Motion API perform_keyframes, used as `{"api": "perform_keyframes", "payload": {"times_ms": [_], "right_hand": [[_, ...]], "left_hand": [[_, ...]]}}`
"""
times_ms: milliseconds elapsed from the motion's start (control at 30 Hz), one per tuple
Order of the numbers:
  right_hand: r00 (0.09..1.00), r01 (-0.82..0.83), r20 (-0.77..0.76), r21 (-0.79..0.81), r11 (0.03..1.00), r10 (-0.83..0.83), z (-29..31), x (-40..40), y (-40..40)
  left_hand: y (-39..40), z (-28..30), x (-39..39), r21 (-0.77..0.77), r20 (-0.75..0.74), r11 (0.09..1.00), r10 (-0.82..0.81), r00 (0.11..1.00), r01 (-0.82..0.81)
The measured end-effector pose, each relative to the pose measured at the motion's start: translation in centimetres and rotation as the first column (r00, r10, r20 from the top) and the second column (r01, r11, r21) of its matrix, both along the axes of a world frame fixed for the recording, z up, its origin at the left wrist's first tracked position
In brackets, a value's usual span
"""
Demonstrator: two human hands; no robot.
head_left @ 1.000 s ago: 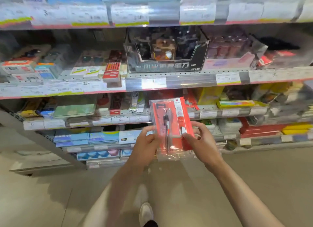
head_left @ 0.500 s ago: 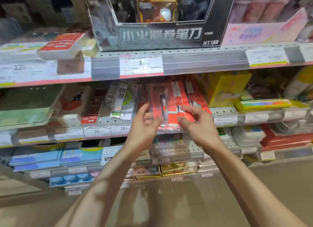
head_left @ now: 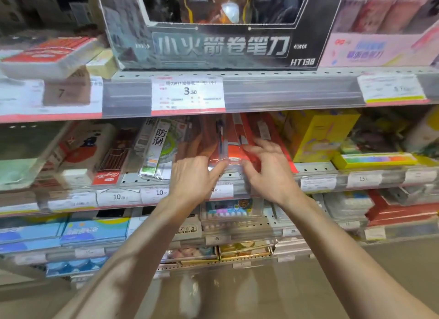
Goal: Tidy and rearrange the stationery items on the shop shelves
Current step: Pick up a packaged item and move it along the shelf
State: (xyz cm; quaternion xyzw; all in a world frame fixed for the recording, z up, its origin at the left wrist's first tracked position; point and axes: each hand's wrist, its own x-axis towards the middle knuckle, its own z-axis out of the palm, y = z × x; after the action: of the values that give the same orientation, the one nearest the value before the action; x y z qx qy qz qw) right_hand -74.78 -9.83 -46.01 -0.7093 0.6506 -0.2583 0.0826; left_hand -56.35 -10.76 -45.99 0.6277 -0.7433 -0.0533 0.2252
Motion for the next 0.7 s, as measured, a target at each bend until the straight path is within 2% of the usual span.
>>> {"api": "perform_keyframes", "payload": {"times_ms": [67,200,333,400,533,700], "right_hand": [[0.999,-0.020,-0.047,0.006,1.000,0.021,-0.6,0.0,0.1],[0.999,-0.002,-0.041,0.050,0.999,0.004,-0.5,0.4,0.3],[1.000,-0.003,-0.016,0.136,0.991,0.005,1.1,0.3,1.2],[1.000,0.015,0.009,0.145,0.989,-0.016,2.3,0.1,2.2],[0.993,0.046,0.101,0.220,0.974,-0.069,5.0,-0.2,5.2],[0.982,0.026,0.177,0.186,0.982,-0.059,9.7,0.2,10.9]], "left_hand": [[-0.2,-0.4,0.1,0.011,0.036,1.000,-0.002,0.999,0.002],[-0.1,-0.2,-0.2,0.050,0.078,0.999,0.004,0.997,-0.008],[0.9,1.7,0.0,0.205,0.064,0.979,0.006,0.998,-0.019],[2.2,3.3,0.3,0.222,0.022,0.975,0.021,1.000,-0.025],[5.8,6.3,1.2,0.366,-0.146,0.929,0.109,0.983,-0.049],[11.2,9.7,2.8,0.315,-0.351,0.949,0.144,0.925,-0.027]]}}
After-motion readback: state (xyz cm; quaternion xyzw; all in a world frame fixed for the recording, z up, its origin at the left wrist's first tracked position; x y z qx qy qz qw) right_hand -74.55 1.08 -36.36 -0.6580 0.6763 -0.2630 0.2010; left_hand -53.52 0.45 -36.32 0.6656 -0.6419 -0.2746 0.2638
